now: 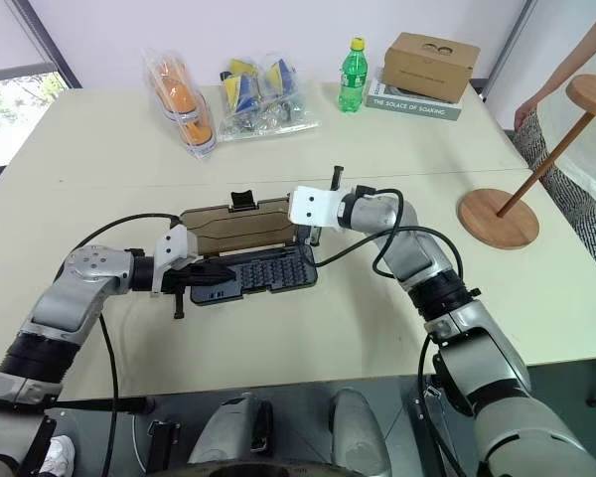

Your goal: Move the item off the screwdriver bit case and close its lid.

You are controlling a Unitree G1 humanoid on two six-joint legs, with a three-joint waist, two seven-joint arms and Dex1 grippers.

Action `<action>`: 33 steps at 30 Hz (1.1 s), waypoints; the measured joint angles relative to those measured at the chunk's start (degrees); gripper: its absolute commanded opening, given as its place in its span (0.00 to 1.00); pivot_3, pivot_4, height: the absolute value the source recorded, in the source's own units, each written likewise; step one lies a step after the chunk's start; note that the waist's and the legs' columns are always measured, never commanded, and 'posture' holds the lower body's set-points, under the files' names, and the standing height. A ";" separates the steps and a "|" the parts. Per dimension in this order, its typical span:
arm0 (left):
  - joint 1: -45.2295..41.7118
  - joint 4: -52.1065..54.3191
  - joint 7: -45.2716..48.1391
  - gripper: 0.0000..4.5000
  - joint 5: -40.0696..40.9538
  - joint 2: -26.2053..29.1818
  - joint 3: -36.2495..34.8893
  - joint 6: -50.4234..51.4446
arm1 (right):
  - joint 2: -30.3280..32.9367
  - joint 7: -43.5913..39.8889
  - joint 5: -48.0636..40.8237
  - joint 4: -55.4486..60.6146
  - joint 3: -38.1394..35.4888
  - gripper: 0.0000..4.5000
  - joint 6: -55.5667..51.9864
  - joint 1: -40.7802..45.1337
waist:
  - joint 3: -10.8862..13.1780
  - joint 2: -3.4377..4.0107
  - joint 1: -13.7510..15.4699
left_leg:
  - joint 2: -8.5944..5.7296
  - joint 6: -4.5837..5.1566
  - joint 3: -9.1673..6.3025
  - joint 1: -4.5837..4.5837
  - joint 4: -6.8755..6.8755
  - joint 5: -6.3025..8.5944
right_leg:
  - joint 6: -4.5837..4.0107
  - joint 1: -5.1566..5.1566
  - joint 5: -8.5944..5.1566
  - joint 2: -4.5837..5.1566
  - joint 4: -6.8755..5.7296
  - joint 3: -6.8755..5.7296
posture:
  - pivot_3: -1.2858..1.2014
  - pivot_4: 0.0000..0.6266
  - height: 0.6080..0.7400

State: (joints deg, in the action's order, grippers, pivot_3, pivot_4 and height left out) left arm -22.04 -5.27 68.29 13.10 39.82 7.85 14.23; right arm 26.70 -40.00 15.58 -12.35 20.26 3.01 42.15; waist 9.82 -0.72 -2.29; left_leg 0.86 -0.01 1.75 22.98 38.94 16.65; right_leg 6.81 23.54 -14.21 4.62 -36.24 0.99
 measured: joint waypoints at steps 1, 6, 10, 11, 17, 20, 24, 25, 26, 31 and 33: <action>-0.18 -0.29 0.01 0.00 0.01 -0.04 0.02 0.00 | 0.28 0.01 0.02 1.03 -0.15 0.01 -0.56 -0.61 | 0.00 0.00 0.00 | 0.00 0.00 0.00 0.01 0.00 0.00 | 0.00 0.01 0.00 0.00 0.00 0.00 | 0.52 0.24 1.00; -1.22 -1.56 0.12 0.00 -0.09 -0.53 0.16 -0.05 | 1.49 -0.26 0.05 8.41 -1.24 0.01 -6.41 -4.38 | 0.00 0.00 0.10 | -0.01 0.00 0.00 0.06 0.02 0.00 | 0.00 0.04 0.00 -0.01 0.00 -0.01 | 0.52 0.24 1.00; -2.15 -2.84 0.52 0.00 -0.10 -0.78 0.38 -0.24 | 1.54 -0.24 0.07 12.36 -1.92 0.01 -10.30 -6.24 | 0.00 -0.01 0.15 | -0.03 0.00 -0.01 0.08 0.04 0.00 | 0.00 0.05 0.00 -0.02 0.00 -0.02 | 0.52 0.24 1.00; -2.31 -2.90 0.57 0.00 -0.09 -0.81 0.39 -0.27 | 1.53 -0.24 0.08 12.65 -1.96 0.01 -10.72 -6.32 | 0.00 0.00 0.15 | -0.03 0.00 -0.01 0.09 0.04 0.00 | 0.00 0.05 0.00 -0.02 0.00 -0.01 | 0.52 0.24 1.00; -2.62 -2.91 1.06 0.00 0.10 -1.03 0.30 0.05 | 1.36 -0.13 0.57 14.37 -1.99 0.01 -12.43 -6.41 | 0.00 -0.01 0.17 | -0.06 0.00 -0.01 0.21 0.06 0.00 | 0.03 0.16 0.02 -0.02 0.00 -0.02 | 0.52 0.24 1.00; -3.07 -2.91 1.45 0.00 0.91 -1.23 0.10 1.77 | 1.33 0.08 1.06 14.37 -1.99 0.01 -12.29 -6.41 | 0.01 -0.01 0.27 | -0.12 0.00 -0.01 0.29 0.08 0.00 | 0.03 0.23 0.02 -0.03 0.00 -0.03 | 0.52 0.24 1.00; -4.30 -1.53 1.94 0.00 5.28 -1.78 -0.86 8.84 | 1.13 0.15 1.09 14.37 -1.99 0.01 -11.77 -6.40 | 0.02 -0.03 0.25 | -0.14 0.00 -0.02 0.42 0.09 0.00 | 0.05 0.38 0.03 -0.04 0.00 -0.02 | 0.52 0.24 1.00; -4.59 -0.59 2.18 0.00 6.60 -1.78 -1.15 10.50 | 1.13 0.15 1.09 14.37 -1.99 0.01 -11.62 -6.40 | 0.02 -0.04 0.24 | -0.14 0.00 -0.01 0.45 0.09 0.00 | 0.06 0.41 0.03 -0.04 -0.01 -0.02 | 0.52 0.24 1.00; -4.82 0.80 2.57 0.00 8.15 -1.77 -1.81 12.23 | 1.12 0.15 1.10 14.37 -1.98 0.01 -11.34 -6.40 | 0.02 -0.04 0.23 | -0.14 0.00 -0.01 0.46 0.08 0.00 | 0.06 0.43 0.03 -0.04 -0.01 -0.02 | 0.52 0.24 1.00; -6.49 5.92 3.43 0.00 15.33 -1.65 -4.23 20.41 | 0.98 0.14 1.08 14.37 -1.97 0.01 -11.17 -6.41 | 0.03 -0.05 0.18 | -0.14 0.00 -0.01 0.46 0.08 0.00 | 0.06 0.44 0.03 -0.05 -0.01 -0.02 | 0.52 0.24 1.00; -8.14 6.67 3.45 0.00 18.38 -1.64 -5.55 23.45 | 0.98 0.14 1.08 14.37 -1.97 0.01 -11.15 -6.41 | 0.03 -0.05 0.19 | -0.14 0.00 -0.02 0.46 0.09 0.00 | 0.06 0.44 0.03 -0.06 -0.01 -0.02 | 0.52 0.24 1.00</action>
State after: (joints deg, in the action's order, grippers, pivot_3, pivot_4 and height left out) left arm -30.18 1.40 71.74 31.48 38.18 2.30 37.68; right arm 27.68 -39.86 16.66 2.02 18.30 -8.13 35.74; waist 9.85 -0.77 -2.10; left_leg 0.72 -0.01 1.72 23.44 39.03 16.65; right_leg 6.86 23.97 -14.18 4.56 -36.25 0.97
